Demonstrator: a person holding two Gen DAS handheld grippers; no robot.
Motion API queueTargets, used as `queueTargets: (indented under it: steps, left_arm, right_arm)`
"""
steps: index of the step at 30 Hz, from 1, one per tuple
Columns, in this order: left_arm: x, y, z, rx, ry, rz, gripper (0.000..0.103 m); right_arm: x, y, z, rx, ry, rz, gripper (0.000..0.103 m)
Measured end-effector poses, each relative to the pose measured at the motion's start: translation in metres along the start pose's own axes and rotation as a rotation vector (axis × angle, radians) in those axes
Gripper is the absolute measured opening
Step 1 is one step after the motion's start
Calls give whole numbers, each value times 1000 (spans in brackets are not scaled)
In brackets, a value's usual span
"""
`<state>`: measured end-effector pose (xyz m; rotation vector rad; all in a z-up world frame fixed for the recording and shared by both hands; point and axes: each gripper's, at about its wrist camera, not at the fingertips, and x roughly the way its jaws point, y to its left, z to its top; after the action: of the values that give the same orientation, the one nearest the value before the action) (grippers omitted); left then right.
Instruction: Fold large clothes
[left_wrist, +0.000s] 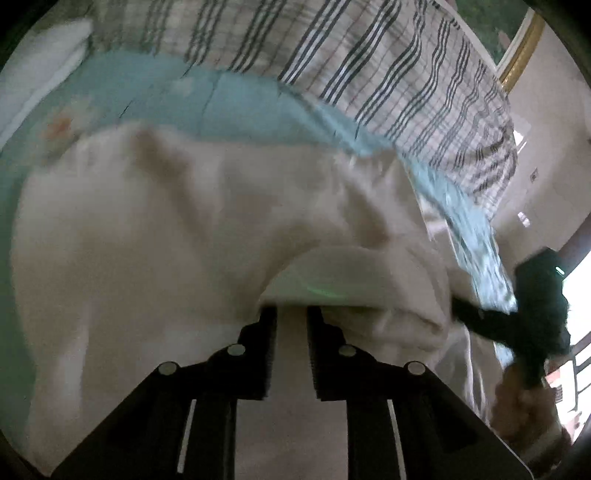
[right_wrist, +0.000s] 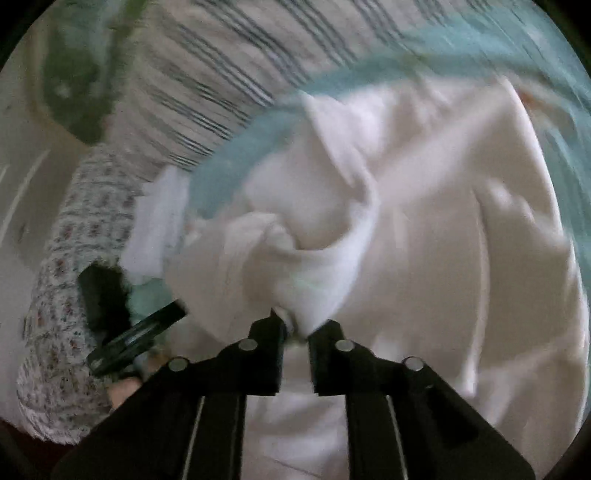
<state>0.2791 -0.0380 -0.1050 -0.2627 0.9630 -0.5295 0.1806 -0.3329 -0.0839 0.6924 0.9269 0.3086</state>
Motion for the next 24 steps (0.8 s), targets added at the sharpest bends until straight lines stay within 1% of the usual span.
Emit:
queueTargets:
  steps: [1,2,3,4,5,6,7,8,10,11,12,14,15,16,17,18,19,20,21,23,24]
  left_arm:
    - [-7,9,-12,-36,19,-29,22]
    - [-15,18,-20,-74,29,-66,24]
    - [-20,24,-24,-115,33,-103,30]
    - [-26,32,-26,-172,35,-149,34]
    - [-27,36,-25,-204,34,-172,44]
    - [-30,40,-23,-245,32,-204,52]
    - [-30,43,-19,-287,36,-247,55]
    - [-28,42,-14,-304,39,-273,59]
    - [-22,35,-3,-321,52,-326,62]
    - [-15,27,2,-318,66,-349,67]
    - [-10,21,8,-313,80,-358,72]
    - [6,10,13,-295,107,-349,72]
    - [16,5,16,-284,126,-324,71]
    - [28,3,16,-282,155,-281,68]
    - [34,5,18,-281,171,-248,46]
    - [40,4,17,-266,186,-211,23]
    - [39,3,17,-243,188,-196,10]
    - [34,1,17,-223,168,-199,9]
    - [26,-2,17,-199,141,-193,9]
    - [1,-8,16,-117,70,-155,9]
    - [-7,-9,15,-95,51,-152,9]
  right_arm:
    - [0,-6,-4,25,7,-1,22]
    - [-4,-12,-8,43,5,2,35]
    - [-8,-14,-11,48,-3,9,43]
    - [-13,-13,-13,45,-21,19,56]
    - [-17,-13,-14,44,-34,24,61]
    - [-21,-12,-14,44,-44,30,61]
    - [-24,-11,-12,48,-55,35,61]
    - [-26,-9,-9,51,-63,34,61]
    - [-25,-10,-3,63,-81,14,61]
    - [-24,-11,1,76,-86,2,61]
    - [-21,-11,6,92,-94,-3,61]
    - [-17,-19,13,131,-116,6,61]
    - [-15,-20,16,143,-122,8,61]
    - [-12,-23,20,149,-123,6,61]
    - [-9,-24,22,148,-118,-4,56]
    - [-4,-23,24,141,-102,-28,46]
    - [3,-21,25,128,-68,-58,20]
    - [7,-19,26,119,-45,-75,8]
    - [8,-16,25,114,-41,-72,8]
    - [-2,-6,20,92,-71,-13,6]
    - [-7,-2,17,84,-87,17,6]
